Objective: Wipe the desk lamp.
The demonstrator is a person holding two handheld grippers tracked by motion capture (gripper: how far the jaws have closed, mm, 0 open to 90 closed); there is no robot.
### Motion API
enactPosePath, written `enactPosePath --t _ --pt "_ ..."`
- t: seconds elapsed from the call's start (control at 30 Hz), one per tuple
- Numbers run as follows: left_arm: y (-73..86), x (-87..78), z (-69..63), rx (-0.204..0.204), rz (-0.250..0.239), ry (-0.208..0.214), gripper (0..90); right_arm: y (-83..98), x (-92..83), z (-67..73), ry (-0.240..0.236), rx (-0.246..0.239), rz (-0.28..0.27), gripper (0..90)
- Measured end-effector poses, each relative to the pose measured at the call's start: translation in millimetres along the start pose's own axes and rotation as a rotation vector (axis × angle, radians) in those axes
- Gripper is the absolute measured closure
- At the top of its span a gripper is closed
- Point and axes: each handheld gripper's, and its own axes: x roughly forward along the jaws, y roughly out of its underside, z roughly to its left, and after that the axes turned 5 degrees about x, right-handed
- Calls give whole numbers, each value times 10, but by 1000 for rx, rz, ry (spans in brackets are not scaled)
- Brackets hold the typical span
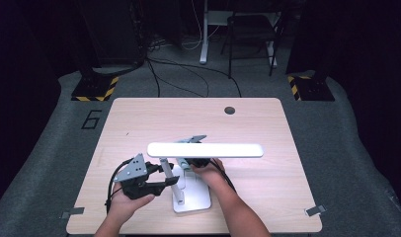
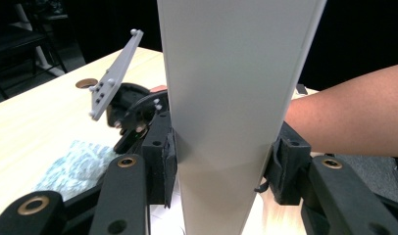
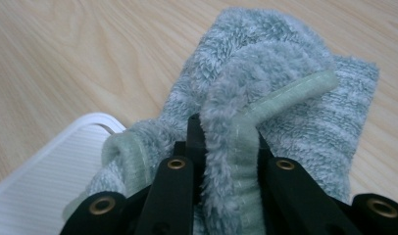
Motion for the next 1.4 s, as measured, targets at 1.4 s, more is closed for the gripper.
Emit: enactPosePath --t 1.4 --pt "31 24 112 -8 -23 71 528 -50 45 113 1 49 -16 796"
